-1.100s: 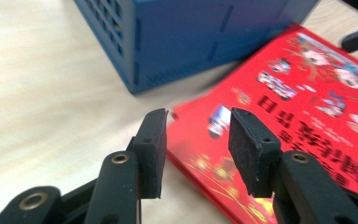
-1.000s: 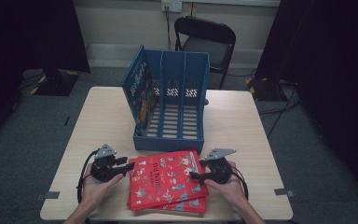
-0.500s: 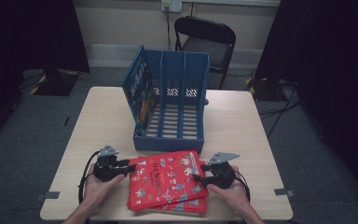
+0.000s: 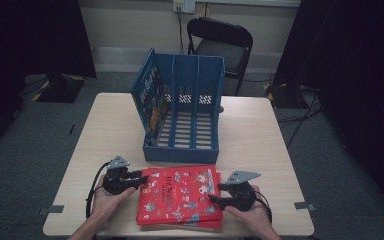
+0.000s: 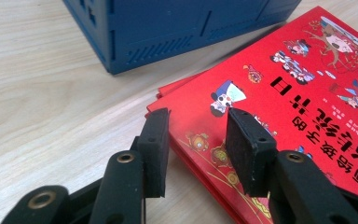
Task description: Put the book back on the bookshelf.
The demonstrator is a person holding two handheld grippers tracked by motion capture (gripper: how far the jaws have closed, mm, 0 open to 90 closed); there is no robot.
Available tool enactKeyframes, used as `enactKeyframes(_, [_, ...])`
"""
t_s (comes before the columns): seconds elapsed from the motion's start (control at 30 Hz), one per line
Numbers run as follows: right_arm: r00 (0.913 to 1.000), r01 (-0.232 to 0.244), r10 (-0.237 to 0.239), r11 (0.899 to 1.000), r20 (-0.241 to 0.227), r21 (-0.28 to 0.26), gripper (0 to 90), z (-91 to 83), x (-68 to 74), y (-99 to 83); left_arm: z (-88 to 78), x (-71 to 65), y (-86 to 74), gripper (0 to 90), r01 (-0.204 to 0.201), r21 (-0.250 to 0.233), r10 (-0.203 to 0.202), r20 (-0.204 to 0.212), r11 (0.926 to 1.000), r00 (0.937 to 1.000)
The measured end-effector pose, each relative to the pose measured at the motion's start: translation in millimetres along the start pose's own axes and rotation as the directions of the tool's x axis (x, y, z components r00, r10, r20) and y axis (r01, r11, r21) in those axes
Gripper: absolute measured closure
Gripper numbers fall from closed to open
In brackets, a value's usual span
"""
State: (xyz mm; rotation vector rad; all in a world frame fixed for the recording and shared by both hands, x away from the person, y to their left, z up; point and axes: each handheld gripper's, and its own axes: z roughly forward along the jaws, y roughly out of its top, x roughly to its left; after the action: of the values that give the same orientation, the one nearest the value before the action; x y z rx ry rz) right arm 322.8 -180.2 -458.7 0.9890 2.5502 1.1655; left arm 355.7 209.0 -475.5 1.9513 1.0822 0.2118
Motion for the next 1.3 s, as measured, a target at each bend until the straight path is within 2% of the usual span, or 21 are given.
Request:
enactKeyframes(0.1, [1.0000, -0.005, 0.005, 1.000, -0.008, -0.001, 44.3, -5.3, -0.1, -3.9, 2.5, -1.2, -0.1, 60.1, -0.011, -0.006, 0.011, 0.024, 0.9999, 0.9997])
enactKeyframes(0.17, [0.9999, -0.011, 0.011, 1.000, -0.005, -0.007, 40.7, -5.4, -3.1, -4.1, 4.9, -1.1, -0.9, 58.0, -0.020, -0.017, 0.021, 0.040, 0.9997, 0.9990])
enactKeyframes(0.3, [0.9996, -0.021, 0.021, 1.000, 0.016, -0.011, 38.0, 1.5, -13.7, 1.8, 6.8, -7.6, 1.4, 52.3, -0.019, 0.003, 0.019, 0.017, 0.9998, 0.9997])
enactKeyframes(0.33, [0.9995, -0.025, 0.025, 1.000, 0.021, -0.010, 37.9, 3.5, -16.3, 4.1, 5.9, -8.4, 3.1, 51.8, 0.000, 0.026, -0.001, 0.020, 0.9997, 0.9998])
enactKeyframes(0.4, [0.9992, -0.023, 0.023, 1.000, 0.032, -0.012, 35.8, 7.8, -20.0, 9.1, 5.0, -10.0, 3.7, 51.6, -0.004, 0.040, 0.003, 0.018, 0.9992, 0.9998])
enactKeyframes(0.43, [0.9992, -0.018, 0.018, 1.000, 0.035, -0.015, 35.4, 9.9, -21.8, 11.7, 4.1, -9.9, 3.4, 50.8, 0.009, 0.050, -0.010, 0.022, 0.9987, 0.9997])
enactKeyframes(0.47, [0.9991, -0.012, 0.013, 1.000, 0.041, -0.017, 35.3, 12.8, -24.2, 15.3, 4.1, -10.0, 2.4, 50.2, 0.034, 0.049, -0.036, 0.027, 0.9982, 0.9990])
enactKeyframes(0.57, [0.9985, -0.006, 0.007, 1.000, 0.053, -0.026, 33.5, 18.2, -29.1, 22.5, 1.8, -9.5, 0.8, 51.8, 0.056, 0.045, -0.058, 0.033, 0.9974, 0.9978])
enactKeyframes(0.63, [0.9981, -0.001, 0.003, 0.999, 0.062, -0.032, 31.9, 21.7, -32.6, 25.8, 0.4, -12.1, 0.7, 53.2, 0.047, 0.044, -0.048, 0.028, 0.9979, 0.9985])
enactKeyframes(0.67, [0.9971, -0.002, 0.005, 0.999, 0.075, -0.033, 31.2, 23.6, -34.9, 27.1, 0.2, -14.1, 1.4, 54.2, 0.028, 0.055, -0.029, 0.015, 0.9981, 0.9995])
enactKeyframes(0.73, [0.9964, -0.024, 0.027, 0.999, 0.081, -0.039, 29.6, 28.2, -41.0, 28.0, 0.6, -16.9, 3.2, 54.9, 0.004, 0.064, -0.004, 0.000, 0.9979, 1.0000])
enactKeyframes(0.8, [0.9974, -0.038, 0.041, 0.998, 0.060, -0.043, 28.8, 30.6, -43.9, 27.1, 0.6, -15.5, 3.5, 55.5, 0.006, 0.066, -0.006, 0.015, 0.9978, 0.9999])
enactKeyframes(0.9, [0.9968, -0.039, 0.042, 0.998, 0.068, -0.044, 28.5, 29.0, -42.9, 25.9, 2.7, -11.2, 4.9, 56.0, 0.027, 0.060, -0.030, 0.057, 0.9978, 0.9979])
enactKeyframes(1.0, [0.9962, -0.036, 0.039, 0.999, 0.078, -0.038, 28.7, 24.1, -41.7, 22.9, 5.8, -10.4, 6.3, 59.4, 0.021, 0.059, -0.026, 0.082, 0.9980, 0.9963])
enactKeyframes(1.1, [0.9962, -0.043, 0.045, 0.999, 0.074, -0.033, 29.5, 17.9, -41.1, 17.9, 10.9, -14.4, 8.4, 59.9, -0.029, 0.052, 0.025, 0.076, 0.9982, 0.9968])
enactKeyframes(1.2, [0.9961, -0.045, 0.047, 0.999, 0.075, -0.029, 30.8, 11.2, -39.2, 12.4, 15.5, -13.2, 11.6, 61.8, -0.008, 0.048, 0.004, 0.086, 0.9988, 0.9963])
enactKeyframes(1.3, [0.9962, -0.044, 0.045, 0.999, 0.074, -0.022, 31.7, 5.2, -36.7, 7.5, 19.7, -15.4, 16.9, 63.5, -0.045, 0.053, 0.042, 0.066, 0.9976, 0.9969])
